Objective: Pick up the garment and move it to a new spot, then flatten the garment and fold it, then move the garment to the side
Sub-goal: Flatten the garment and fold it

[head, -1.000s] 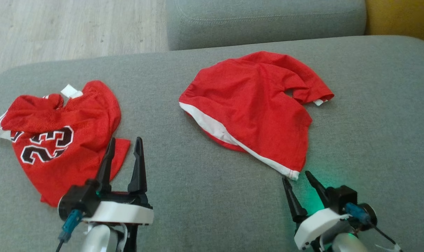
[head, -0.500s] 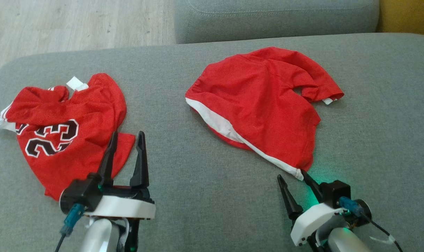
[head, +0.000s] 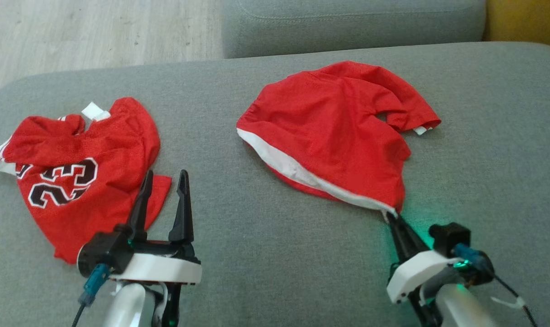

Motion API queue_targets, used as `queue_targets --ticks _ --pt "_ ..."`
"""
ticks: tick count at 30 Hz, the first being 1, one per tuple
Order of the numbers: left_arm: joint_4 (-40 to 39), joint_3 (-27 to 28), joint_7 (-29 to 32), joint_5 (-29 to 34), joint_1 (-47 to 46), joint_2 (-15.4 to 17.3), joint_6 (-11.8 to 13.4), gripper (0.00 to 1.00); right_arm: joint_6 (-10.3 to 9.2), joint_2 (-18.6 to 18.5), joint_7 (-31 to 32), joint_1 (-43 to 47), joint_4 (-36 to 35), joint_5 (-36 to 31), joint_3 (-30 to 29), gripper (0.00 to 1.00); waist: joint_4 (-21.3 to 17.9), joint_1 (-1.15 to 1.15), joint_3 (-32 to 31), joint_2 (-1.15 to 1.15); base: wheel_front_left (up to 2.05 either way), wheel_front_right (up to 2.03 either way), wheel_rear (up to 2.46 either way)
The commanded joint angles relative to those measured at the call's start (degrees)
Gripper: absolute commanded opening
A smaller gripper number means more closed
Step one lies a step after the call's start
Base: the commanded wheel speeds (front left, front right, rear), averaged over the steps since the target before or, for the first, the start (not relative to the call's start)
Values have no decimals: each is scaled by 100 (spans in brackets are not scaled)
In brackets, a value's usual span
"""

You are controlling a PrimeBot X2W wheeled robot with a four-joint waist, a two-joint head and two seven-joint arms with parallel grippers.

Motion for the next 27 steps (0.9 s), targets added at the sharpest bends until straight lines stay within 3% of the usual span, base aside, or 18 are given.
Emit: queue_targets --ticks 1,8,15,21,24,27 --pt "-191 183 -46 -49 -282 27 9 100 37 -10 -37 -118 -242 -78 -76 0 -52 0 -7 0 0 0 0" --pt "-164 30 -46 -15 -403 27 -13 100 37 -131 -16 55 -576 -572 -884 0 -319 0 46 0 0 0 0" --pt "327 -531 -46 -109 -697 27 -116 100 37 -208 217 74 -948 -1007 -1604 0 -599 0 185 0 0 0 0" --pt "929 -1274 212 -380 -1149 87 -139 100 37 -176 345 22 -1122 -1343 -1769 0 -776 0 342 0 0 0 0" --pt "1146 -1734 438 -982 -1452 105 -141 100 37 -153 370 -27 -1178 -1490 -1842 0 -870 0 485 0 0 0 0" --pt "1447 -2000 579 -1190 -1875 266 -141 100 37 -109 347 -141 -1252 -1498 -1858 0 -949 0 708 0 0 0 0"
